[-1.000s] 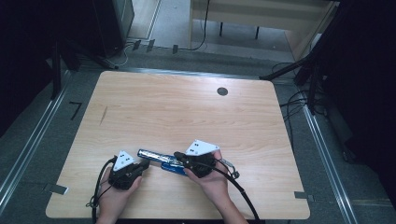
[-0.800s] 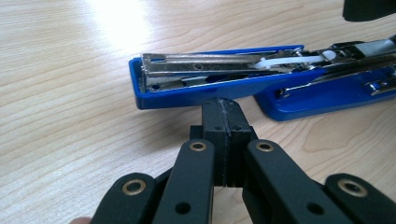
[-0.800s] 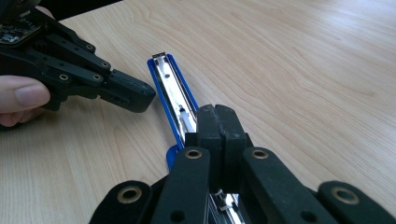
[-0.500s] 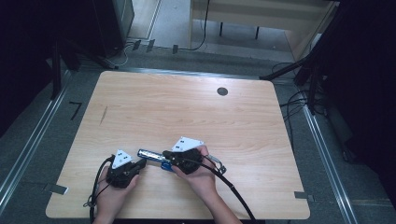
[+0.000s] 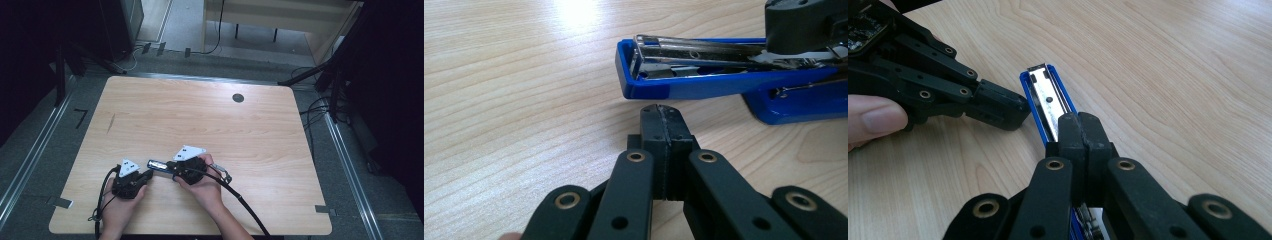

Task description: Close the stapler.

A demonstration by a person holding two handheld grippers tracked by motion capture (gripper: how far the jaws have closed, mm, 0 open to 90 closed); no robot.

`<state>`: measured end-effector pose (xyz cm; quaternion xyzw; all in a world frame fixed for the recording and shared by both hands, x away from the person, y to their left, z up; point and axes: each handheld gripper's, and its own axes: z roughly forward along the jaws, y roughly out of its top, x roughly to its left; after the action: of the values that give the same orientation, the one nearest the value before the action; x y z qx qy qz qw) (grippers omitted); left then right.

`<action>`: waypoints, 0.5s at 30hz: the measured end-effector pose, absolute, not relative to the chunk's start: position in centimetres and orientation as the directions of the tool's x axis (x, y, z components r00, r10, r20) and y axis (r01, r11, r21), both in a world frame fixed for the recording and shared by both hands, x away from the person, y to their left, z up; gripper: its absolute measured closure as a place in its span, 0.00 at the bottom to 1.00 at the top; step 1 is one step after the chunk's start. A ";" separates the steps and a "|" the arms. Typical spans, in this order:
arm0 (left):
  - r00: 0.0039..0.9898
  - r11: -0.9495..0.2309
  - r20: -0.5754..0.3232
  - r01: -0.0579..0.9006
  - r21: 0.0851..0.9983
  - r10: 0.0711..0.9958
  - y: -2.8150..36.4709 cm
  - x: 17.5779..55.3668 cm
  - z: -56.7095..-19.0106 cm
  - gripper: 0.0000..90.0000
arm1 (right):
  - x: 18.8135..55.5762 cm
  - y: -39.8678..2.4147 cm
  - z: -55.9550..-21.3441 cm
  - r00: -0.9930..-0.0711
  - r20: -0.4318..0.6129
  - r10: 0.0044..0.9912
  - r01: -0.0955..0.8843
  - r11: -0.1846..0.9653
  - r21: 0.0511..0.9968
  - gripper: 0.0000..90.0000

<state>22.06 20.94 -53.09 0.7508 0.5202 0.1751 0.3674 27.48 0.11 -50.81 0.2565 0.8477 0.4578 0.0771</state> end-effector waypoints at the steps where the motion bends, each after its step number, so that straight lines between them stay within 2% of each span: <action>1: 0.394 -0.186 -0.120 0.653 0.734 0.911 20.9 22.1 -53.1 1.00 | 27.5 0.2 -50.8 -0.855 0.104 0.509 0.367 0.450 0.814 1.00; 15: 0.394 -0.197 -0.097 0.640 0.743 0.914 20.6 22.3 -53.1 1.00 | 27.5 1.0 -50.9 -0.853 0.094 0.513 0.366 0.460 0.809 1.00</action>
<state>22.29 20.57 -53.06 0.7506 0.5175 0.1875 0.3656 27.47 0.95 -50.95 0.2585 0.8505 0.4508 0.0818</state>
